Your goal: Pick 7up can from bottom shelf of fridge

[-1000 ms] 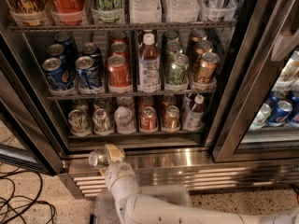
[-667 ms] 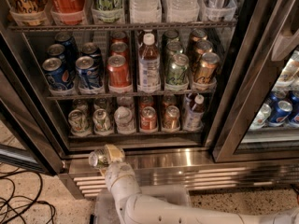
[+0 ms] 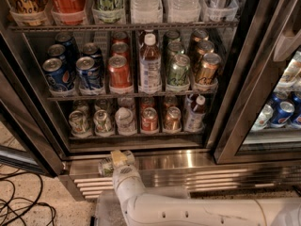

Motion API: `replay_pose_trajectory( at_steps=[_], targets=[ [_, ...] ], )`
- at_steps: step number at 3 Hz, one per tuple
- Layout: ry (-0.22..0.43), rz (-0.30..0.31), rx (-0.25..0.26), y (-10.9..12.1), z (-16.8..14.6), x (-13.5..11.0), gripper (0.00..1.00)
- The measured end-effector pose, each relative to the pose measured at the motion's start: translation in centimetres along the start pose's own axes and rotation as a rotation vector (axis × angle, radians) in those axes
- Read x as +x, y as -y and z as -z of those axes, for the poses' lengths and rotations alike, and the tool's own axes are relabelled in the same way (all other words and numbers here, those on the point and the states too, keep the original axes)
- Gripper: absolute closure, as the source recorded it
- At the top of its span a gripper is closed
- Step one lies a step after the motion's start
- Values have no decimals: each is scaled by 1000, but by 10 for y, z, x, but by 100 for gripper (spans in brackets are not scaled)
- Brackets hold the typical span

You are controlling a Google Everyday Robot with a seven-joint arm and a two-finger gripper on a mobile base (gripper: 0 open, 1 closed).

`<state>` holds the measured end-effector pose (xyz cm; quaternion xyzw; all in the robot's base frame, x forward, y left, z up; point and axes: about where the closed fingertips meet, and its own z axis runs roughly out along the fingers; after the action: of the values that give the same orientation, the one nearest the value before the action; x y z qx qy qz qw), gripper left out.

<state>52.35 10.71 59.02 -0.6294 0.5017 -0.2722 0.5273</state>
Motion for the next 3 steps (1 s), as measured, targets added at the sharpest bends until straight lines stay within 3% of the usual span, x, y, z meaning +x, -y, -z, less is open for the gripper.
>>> replay_pose_trajectory(
  at_steps=[1, 2, 3],
  targets=[
    [-75, 262, -87, 5, 24, 12, 100],
    [-125, 315, -107, 13, 55, 20, 100],
    [-35, 129, -6, 26, 69, -8, 100]
  ],
)
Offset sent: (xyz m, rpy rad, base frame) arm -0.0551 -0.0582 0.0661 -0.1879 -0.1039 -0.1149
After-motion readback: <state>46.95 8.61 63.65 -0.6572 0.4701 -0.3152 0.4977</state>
